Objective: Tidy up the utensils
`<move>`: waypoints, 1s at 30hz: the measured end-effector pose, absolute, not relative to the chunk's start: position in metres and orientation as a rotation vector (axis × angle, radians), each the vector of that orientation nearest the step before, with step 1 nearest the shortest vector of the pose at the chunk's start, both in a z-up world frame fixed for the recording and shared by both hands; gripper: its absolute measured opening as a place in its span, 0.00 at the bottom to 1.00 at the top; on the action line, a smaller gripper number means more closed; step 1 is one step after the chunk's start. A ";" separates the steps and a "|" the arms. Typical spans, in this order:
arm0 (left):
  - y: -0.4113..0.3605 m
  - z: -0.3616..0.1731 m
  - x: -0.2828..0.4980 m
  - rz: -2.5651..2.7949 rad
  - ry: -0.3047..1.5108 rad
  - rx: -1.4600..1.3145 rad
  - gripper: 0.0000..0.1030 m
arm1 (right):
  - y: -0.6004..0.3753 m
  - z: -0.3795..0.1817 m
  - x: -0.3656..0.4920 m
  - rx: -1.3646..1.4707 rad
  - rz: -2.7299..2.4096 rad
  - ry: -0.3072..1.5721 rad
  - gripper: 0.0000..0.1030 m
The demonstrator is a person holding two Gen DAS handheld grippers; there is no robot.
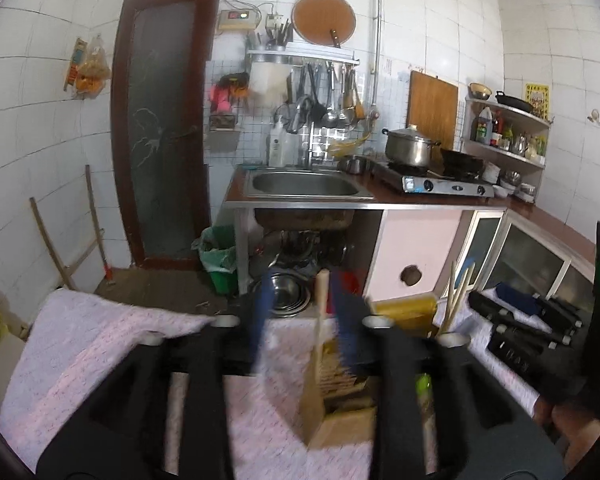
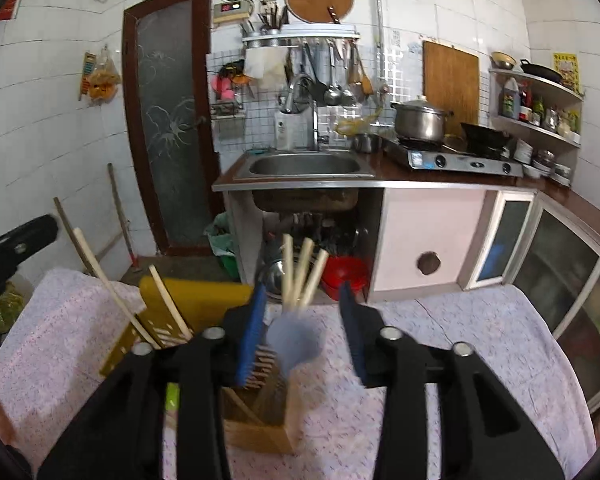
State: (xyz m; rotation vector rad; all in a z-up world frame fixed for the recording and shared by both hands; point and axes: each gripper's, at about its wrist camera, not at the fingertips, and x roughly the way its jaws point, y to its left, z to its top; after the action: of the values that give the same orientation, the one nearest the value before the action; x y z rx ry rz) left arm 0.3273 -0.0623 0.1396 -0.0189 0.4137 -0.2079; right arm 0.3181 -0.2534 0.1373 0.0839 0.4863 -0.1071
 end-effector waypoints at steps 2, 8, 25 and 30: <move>-0.054 0.141 0.308 -0.195 0.404 -0.009 0.63 | -0.259 0.141 0.297 0.094 -0.115 0.471 0.55; -0.022 0.131 0.228 -0.142 0.378 -0.003 0.95 | -0.268 0.137 0.217 0.109 -0.119 0.433 0.83; 0.003 0.025 0.079 -0.094 0.379 -0.075 0.95 | -0.225 0.043 0.062 0.063 -0.074 0.376 0.96; -0.010 0.017 0.064 -0.099 0.314 -0.030 0.95 | -0.215 0.042 0.048 0.013 -0.084 0.320 0.96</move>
State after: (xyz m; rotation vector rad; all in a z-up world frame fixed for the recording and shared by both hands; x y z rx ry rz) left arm 0.0638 -0.0103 0.0166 -0.0301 0.3136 -0.0991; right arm 0.0485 -0.2155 0.0416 0.0125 0.3198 -0.0845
